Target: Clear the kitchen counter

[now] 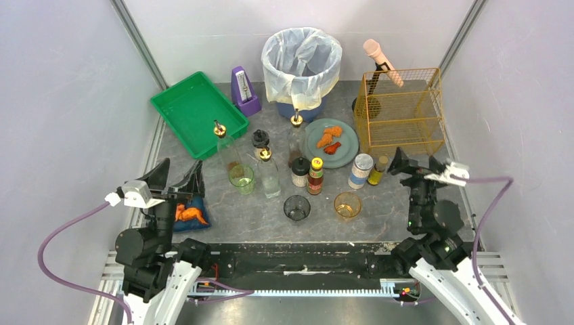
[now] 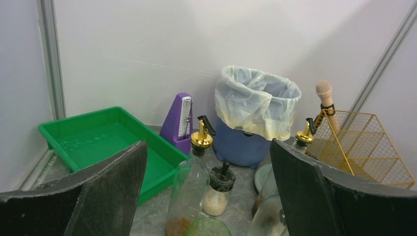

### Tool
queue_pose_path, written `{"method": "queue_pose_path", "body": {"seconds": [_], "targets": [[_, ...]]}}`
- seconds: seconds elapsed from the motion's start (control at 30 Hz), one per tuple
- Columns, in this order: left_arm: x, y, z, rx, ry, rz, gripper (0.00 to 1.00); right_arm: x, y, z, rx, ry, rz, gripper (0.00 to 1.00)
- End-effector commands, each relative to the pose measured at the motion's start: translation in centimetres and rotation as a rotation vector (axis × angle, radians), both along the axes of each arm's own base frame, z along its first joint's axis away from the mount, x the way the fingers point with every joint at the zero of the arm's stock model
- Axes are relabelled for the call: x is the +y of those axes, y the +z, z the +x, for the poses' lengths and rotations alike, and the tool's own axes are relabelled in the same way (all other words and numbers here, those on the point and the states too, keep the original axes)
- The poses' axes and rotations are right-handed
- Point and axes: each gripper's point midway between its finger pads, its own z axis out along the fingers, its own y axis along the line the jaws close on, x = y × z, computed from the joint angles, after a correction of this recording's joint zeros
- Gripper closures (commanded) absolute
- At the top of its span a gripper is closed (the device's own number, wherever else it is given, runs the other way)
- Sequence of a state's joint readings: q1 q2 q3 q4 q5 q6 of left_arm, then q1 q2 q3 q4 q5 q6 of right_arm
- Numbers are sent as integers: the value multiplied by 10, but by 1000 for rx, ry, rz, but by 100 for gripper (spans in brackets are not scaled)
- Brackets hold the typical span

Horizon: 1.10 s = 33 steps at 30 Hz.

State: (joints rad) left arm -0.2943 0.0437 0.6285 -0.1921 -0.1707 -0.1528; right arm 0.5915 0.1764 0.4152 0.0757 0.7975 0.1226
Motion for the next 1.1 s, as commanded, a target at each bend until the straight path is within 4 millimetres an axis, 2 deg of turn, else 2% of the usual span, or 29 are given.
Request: {"method": "queue_pose_path", "body": {"seconds": [0.0,0.07,0.2,0.27,0.33,0.37,0.4,0.43,0.5,0.67,0.97,1.07], "targets": [[-11,-11,-1,79,-66,-27,0,48,-15,26,197,171,-47,2],[-14,-21,1,119,-79,-29,1,66,-21,37,277,227,-76,2],[-21,-38,4,202,-107,-13,1,84,-21,54,369,242,-46,2],[-23,-47,6,239,-114,-5,1,93,-14,60,359,258,1,2],[-23,-55,7,265,-117,-2,2,111,-4,65,292,353,-27,2],[-24,-57,7,273,-120,-4,2,120,-14,65,263,406,-63,2],[-25,-59,7,276,-123,-4,2,127,-13,65,194,447,-89,2],[-26,-60,7,278,-131,-3,2,135,-19,62,142,500,-96,2],[-28,-60,7,277,-140,-1,2,152,-15,58,61,592,-111,2],[-29,-62,7,277,-145,19,2,204,-4,66,58,814,-222,2],[-26,-62,4,259,-134,32,3,269,1,93,17,1043,-392,2],[-26,-61,3,252,-132,35,3,289,-7,105,38,1117,-480,2]]}}
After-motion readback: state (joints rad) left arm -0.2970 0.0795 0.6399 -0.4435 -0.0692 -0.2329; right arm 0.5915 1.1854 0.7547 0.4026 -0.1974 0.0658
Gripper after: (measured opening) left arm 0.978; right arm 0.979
